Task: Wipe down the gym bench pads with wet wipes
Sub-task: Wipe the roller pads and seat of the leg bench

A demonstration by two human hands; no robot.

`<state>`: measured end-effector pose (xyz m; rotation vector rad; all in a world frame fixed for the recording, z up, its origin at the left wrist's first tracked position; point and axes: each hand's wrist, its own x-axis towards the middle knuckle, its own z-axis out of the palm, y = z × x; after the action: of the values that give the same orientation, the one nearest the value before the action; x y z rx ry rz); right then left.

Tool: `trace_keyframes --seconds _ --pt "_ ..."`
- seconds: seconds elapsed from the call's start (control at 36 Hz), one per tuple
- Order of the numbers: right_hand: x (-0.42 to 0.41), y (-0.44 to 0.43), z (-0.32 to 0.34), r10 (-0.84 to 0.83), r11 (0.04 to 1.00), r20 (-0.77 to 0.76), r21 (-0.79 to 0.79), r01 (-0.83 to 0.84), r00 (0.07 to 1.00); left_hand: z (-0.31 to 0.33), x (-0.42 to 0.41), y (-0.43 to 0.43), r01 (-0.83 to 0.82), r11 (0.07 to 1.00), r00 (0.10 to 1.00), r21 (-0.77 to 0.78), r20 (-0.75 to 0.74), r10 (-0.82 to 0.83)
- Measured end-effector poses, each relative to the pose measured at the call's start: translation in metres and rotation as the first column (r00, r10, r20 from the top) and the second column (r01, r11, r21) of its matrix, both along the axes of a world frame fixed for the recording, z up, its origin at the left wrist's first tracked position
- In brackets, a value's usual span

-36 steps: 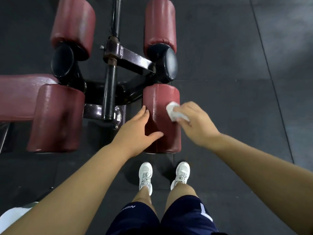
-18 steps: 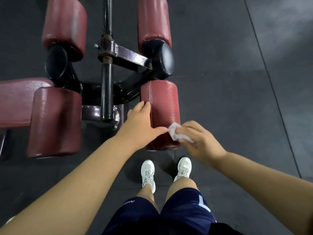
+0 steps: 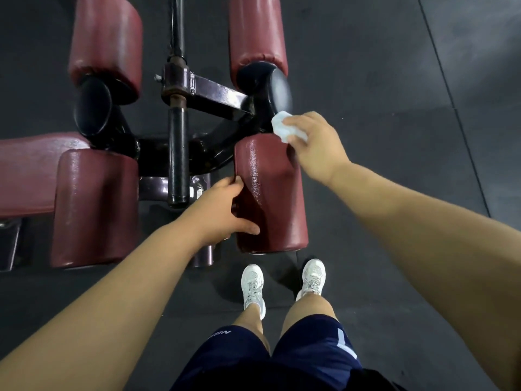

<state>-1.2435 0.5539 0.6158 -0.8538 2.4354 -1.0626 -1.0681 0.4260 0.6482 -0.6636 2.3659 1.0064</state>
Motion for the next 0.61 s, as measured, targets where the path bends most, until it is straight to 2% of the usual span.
trace_keyframes --seconds 0.08,0.14,0.25,0.36,0.47,0.61 --pt "0.014 0.01 0.003 0.006 0.999 -0.041 -0.053 -0.008 0.999 -0.001 -0.003 -0.002 0.053 0.999 0.999 -0.013 -0.008 -0.053" --pt "0.031 0.027 0.0 0.025 0.996 -0.065 -0.085 -0.03 0.998 0.004 -0.005 0.002 0.094 0.993 0.995 -0.077 -0.011 -0.095" --pt "0.07 0.065 -0.013 0.114 0.985 -0.125 -0.112 -0.128 0.986 0.016 -0.015 0.023 0.064 0.982 0.998 -0.175 -0.01 -0.067" --pt "0.098 0.096 -0.018 0.121 0.982 -0.002 -0.147 -0.12 0.993 0.013 -0.022 0.038 0.114 0.962 0.993 -0.25 0.028 -0.111" --pt "0.095 0.09 -0.015 0.144 0.979 -0.022 -0.141 -0.146 0.989 0.008 -0.016 0.025 0.083 0.984 0.996 -0.155 0.039 -0.078" --pt "0.055 0.035 -0.012 0.057 0.995 -0.109 -0.072 -0.065 0.992 -0.001 -0.003 -0.006 0.014 1.0 0.999 0.009 0.049 -0.014"
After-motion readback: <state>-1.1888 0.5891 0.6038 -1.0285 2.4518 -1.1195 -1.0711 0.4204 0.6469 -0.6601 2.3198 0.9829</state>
